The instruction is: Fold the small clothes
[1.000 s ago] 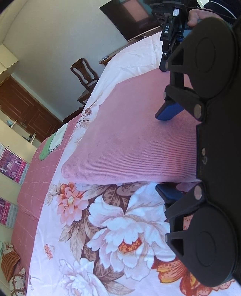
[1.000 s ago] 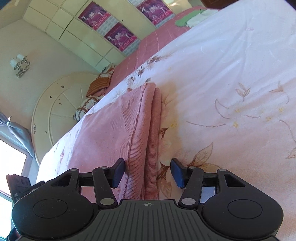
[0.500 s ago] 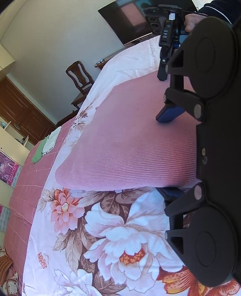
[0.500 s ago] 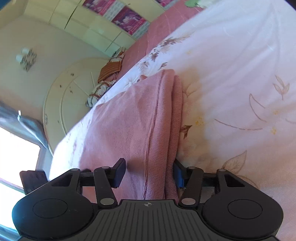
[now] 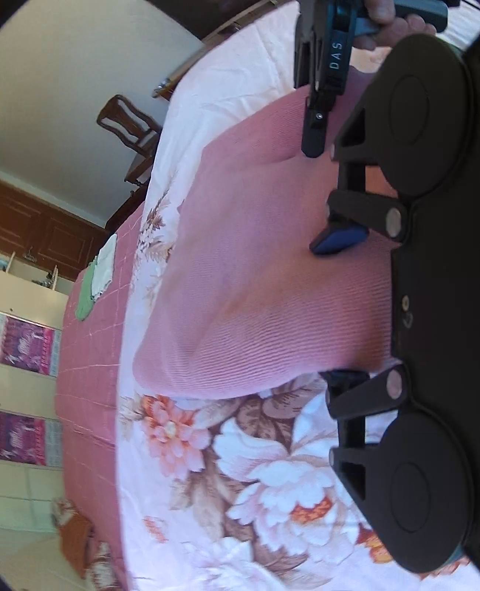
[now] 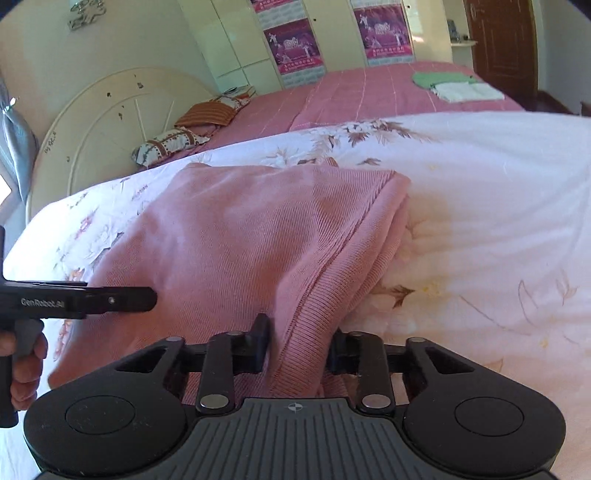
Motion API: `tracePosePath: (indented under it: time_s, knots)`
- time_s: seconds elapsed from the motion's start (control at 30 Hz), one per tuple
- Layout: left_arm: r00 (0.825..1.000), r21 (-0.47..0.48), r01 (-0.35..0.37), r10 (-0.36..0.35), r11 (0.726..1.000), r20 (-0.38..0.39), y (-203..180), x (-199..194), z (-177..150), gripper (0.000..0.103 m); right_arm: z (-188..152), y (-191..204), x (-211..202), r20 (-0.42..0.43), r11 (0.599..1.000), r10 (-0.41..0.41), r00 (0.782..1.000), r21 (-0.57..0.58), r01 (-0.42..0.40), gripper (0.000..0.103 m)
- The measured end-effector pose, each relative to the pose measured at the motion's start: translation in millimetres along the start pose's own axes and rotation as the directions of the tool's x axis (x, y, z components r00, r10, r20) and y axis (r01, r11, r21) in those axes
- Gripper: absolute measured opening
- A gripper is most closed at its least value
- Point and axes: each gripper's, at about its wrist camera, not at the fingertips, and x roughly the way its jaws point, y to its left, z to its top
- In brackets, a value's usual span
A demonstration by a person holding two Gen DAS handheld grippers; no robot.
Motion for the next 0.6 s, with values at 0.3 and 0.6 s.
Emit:
tracePosePath:
  time_s: [0.3,0.6]
  knots:
    - [0.994,0.059,0.033,-0.039,0.998,0.106,-30.7,-47.9,1.3,0.036,4.2,12.3,-40.3,0.08,0.998,0.006,0.997,-0.056,-0.001,0.019]
    - [0.999,0.011,0.041,-0.041,0.999,0.03,-40.9,-27.1,-37.0,0.042,-23.6,-7.8,-62.0,0.031,1.0,-0.024,0.999,-0.007,0.024,0.019]
